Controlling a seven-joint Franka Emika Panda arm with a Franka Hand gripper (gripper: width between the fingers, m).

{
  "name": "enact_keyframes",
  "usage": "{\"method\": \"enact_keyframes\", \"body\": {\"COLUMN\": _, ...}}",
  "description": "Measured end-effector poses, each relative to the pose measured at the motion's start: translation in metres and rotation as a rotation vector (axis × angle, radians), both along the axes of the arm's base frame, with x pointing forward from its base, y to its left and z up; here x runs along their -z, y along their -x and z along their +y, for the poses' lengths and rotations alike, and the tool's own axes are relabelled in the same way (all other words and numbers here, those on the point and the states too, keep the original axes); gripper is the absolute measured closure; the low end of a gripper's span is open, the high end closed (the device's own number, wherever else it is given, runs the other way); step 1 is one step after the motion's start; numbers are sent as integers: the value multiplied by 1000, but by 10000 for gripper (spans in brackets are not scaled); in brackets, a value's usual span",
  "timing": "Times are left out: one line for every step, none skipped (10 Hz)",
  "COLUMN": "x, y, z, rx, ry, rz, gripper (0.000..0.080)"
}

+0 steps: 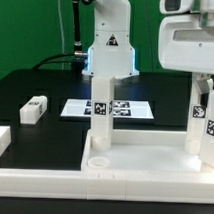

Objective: Assemble desk

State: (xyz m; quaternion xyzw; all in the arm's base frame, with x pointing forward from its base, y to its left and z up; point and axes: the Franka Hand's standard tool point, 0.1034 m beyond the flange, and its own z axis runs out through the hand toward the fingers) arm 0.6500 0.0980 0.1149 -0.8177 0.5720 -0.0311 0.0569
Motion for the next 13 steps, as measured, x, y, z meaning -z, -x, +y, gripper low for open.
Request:
{"method": "enact_keyframes", "body": {"x": 1, "y": 1, "z": 1, "rx": 222, "ry": -60, "rz": 12, "gripper": 501}}
{"method": "enact_keyframes", "body": {"x": 1, "y": 1, "z": 2, "rx": 409, "ry": -119, "rz": 24, "gripper": 501}}
{"method": "enact_keyframes", "body": {"x": 2, "y": 3, "z": 3, "rx": 523, "ry": -139, "rz": 24, "gripper": 501}}
{"method": "enact_keyframes", "body": {"x": 2, "y": 3, "z": 4, "rx": 558, "ry": -144, "rz": 27, "gripper": 501}}
{"method": "enact_keyframes", "body": {"x": 2, "y": 3, "z": 3, "rx": 542, "ry": -141, "rz": 26, "gripper": 501}}
{"method": "enact_keyframes", "body": {"x": 1, "y": 5, "z": 5, "rx": 427, "ry": -105, "rz": 30, "gripper": 501}}
{"method": "enact_keyframes", "body": {"x": 0, "y": 7, "z": 9, "rx": 233, "ry": -33, "rz": 35, "gripper": 405}}
{"method": "enact_keyframes", "body": {"x": -1, "y": 3, "z": 15, "rx": 32, "ry": 17, "rz": 17, "gripper": 405}}
{"method": "enact_keyframes", "body": {"x": -1, "y": 4, "z": 21, "rx": -66, "ry": 25, "rz": 12, "gripper": 215}}
{"method": "enact_keyframes", "body": {"x": -1, "y": 4, "z": 18, "rx": -109, "ry": 31, "rz": 11, "gripper": 164}}
{"method": "enact_keyframes", "body": {"x": 0, "y": 3, "z": 17, "rx": -157, "ry": 37, "rz": 9, "gripper": 164}}
{"method": "enact_keyframes", "body": {"x": 0, "y": 4, "z": 17, "rx": -244, "ry": 48, "rz": 5, "gripper": 152}}
{"method": "enact_keyframes", "body": {"x": 0, "y": 3, "z": 16, "rx": -402, "ry": 80, "rz": 1, "gripper": 152}}
